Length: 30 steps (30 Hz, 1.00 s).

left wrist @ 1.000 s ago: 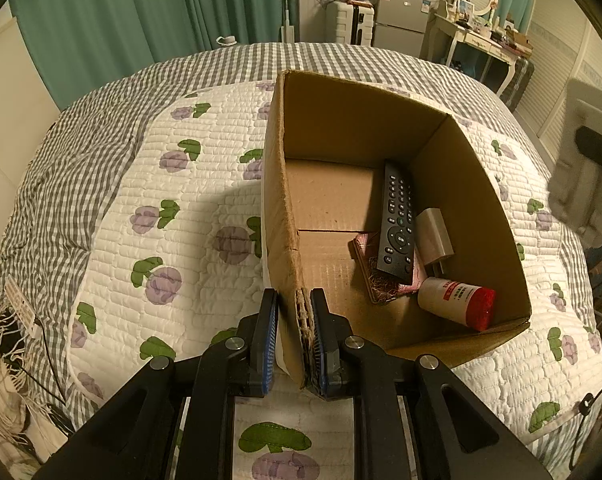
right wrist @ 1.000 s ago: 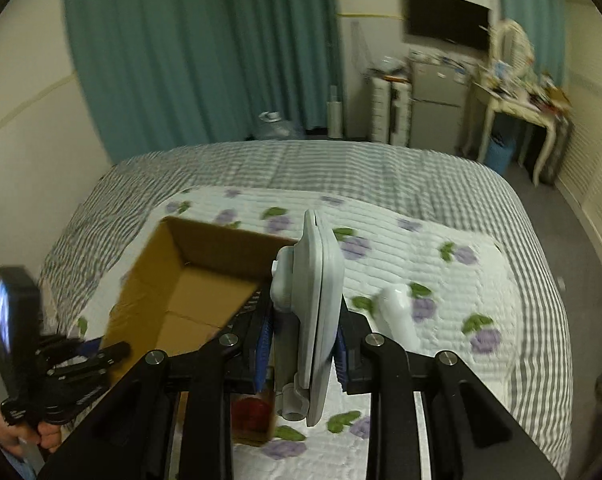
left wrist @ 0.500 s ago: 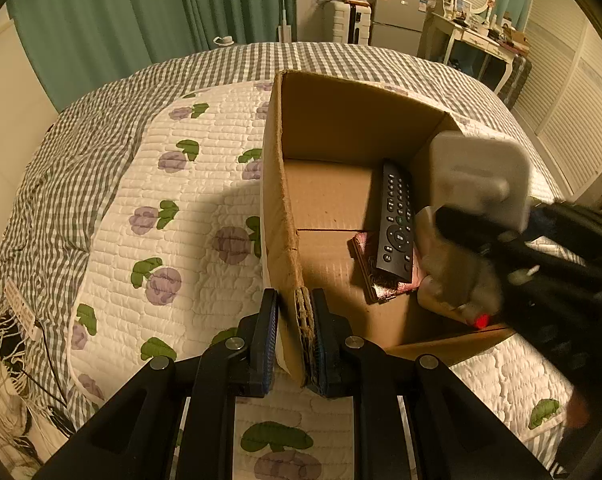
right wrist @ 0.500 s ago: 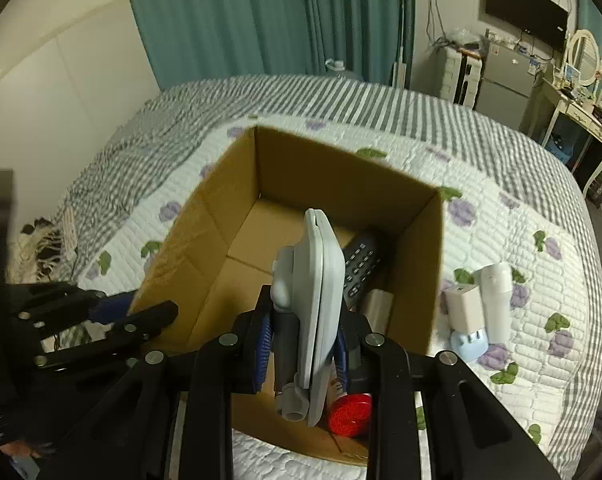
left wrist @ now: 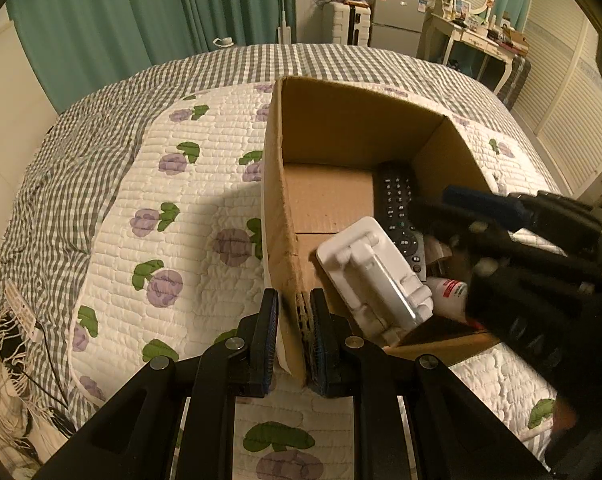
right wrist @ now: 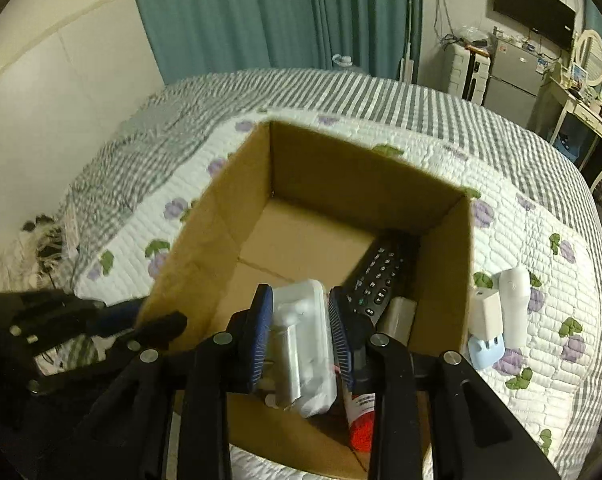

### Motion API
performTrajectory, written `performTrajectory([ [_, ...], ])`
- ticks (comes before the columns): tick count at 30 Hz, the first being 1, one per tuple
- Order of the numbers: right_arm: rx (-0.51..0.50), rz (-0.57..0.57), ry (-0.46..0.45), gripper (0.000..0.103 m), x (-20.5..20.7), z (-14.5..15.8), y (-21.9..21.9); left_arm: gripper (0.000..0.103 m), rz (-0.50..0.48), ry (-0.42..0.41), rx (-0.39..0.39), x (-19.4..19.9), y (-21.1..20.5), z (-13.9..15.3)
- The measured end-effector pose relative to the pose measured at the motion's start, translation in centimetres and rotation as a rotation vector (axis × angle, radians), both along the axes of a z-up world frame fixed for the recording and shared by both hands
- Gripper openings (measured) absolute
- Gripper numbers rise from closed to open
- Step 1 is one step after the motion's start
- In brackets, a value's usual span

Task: Organize rigid objects
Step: 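Carry the white phone stand into the box and open the right tool, then grasp the white plug with the right tool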

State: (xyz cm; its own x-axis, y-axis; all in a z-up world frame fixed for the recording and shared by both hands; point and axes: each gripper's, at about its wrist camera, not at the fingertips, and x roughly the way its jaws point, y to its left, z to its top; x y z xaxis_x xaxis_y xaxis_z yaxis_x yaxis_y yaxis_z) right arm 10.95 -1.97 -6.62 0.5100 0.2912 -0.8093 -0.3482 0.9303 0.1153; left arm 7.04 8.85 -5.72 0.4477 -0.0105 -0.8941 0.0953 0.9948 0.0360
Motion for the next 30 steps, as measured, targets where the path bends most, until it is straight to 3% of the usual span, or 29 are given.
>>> performTrajectory([
  [4,0.023,-0.047,-0.042,0.031,0.2,1.3,-1.6,0.016,-0.001,-0.001,0.003,0.0,0.1,0.1],
  [5,0.031,-0.067,-0.057,0.035,0.2,1.6,-2.3,0.016,-0.001,-0.002,0.004,0.0,0.1,0.2],
  [7,0.040,-0.112,-0.093,0.063,0.2,2.5,-4.0,0.016,0.000,0.000,0.002,0.0,0.1,0.0],
  [13,0.052,-0.252,-0.163,0.079,0.5,4.4,-10.7,0.016,0.000,-0.002,0.005,0.0,0.1,0.0],
  [18,-0.006,-0.338,-0.170,0.080,1.2,3.5,-16.4,0.016,0.002,-0.003,0.009,0.0,0.2,0.0],
  [23,-0.067,-0.410,-0.092,0.080,3.0,0.1,-21.5,0.016,0.007,-0.002,0.014,0.0,0.1,-0.1],
  [30,-0.142,-0.336,-0.014,0.080,4.0,-5.2,-21.3,0.016,0.016,0.009,0.030,0.2,-0.1,-0.6],
])
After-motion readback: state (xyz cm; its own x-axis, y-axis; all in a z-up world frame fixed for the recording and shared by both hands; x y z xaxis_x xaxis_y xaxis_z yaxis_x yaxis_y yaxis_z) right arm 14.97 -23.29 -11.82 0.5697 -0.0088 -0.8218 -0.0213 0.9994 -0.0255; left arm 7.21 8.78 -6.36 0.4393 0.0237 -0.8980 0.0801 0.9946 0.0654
